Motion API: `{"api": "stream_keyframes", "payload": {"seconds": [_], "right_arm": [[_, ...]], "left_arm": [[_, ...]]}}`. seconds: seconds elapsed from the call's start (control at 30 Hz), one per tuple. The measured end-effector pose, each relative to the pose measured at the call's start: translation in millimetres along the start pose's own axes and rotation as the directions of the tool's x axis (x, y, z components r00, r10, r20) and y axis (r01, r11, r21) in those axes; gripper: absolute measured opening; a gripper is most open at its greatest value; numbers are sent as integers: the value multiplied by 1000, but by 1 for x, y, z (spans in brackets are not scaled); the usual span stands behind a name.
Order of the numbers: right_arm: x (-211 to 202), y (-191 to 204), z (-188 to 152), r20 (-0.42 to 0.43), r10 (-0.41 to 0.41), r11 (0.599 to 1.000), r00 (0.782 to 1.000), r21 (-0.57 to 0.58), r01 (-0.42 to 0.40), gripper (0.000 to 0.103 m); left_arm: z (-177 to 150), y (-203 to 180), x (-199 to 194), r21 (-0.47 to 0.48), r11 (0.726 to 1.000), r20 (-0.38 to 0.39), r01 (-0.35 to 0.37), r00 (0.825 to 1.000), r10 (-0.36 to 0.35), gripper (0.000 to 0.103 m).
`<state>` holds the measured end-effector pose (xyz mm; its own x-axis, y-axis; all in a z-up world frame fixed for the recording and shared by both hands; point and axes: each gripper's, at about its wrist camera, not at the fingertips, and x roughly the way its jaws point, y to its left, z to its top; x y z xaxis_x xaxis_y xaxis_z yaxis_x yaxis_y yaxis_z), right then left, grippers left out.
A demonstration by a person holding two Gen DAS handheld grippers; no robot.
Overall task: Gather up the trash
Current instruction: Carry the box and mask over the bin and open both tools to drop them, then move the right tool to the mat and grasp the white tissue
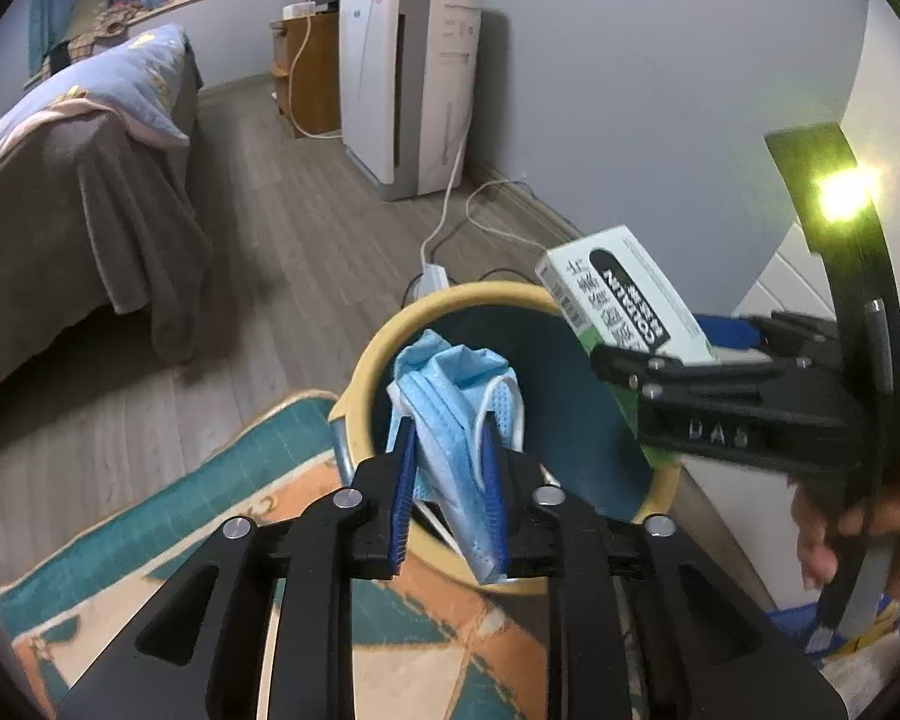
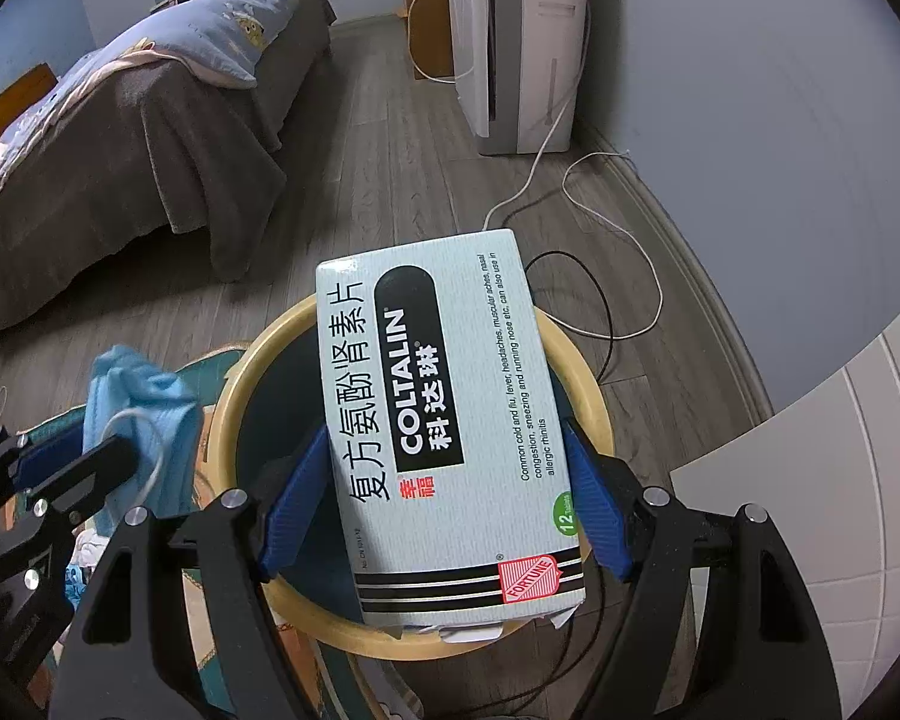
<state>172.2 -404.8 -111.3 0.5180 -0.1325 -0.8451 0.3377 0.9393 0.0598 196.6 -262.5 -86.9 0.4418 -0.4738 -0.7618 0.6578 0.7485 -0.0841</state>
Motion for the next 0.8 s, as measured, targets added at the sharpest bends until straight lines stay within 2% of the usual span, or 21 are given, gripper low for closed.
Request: {"api": "stream_keyframes", "payload": {"seconds": [0.07, 0.13, 0.23, 0.3, 0.37, 0.53, 0.8], "right_arm": [[0, 1, 0, 5, -7, 1000, 1000, -6, 7, 74], [1, 1, -1, 6, -14, 1000, 1000, -7, 14, 74], [2, 0, -1, 2, -16, 1000, 1000, -1, 16, 76], [2, 0, 0, 4, -15, 1000, 1000, -1, 15, 83], [0, 2, 0, 10, -8, 1000, 1000, -6, 9, 85], [-4, 6, 0, 19, 9, 1000, 1000, -19, -9, 97], [-9, 26, -1, 13, 47, 997, 999, -64, -46, 97]], "left_arm": [[3, 2, -1, -20, 1000, 17, 3, 1000, -2, 49], [3, 5, -4, -33, 999, 39, -6, 999, 7, 64], [2, 9, -8, -31, 999, 46, -25, 999, 26, 71], [0, 14, -12, -41, 998, 50, -44, 998, 46, 79], [-5, 22, -20, -68, 996, 59, -57, 996, 61, 90], [-22, 40, -42, -124, 988, 57, -88, 994, 95, 94], [-57, 82, -123, -238, 954, 102, -181, 972, 210, 96]]}}
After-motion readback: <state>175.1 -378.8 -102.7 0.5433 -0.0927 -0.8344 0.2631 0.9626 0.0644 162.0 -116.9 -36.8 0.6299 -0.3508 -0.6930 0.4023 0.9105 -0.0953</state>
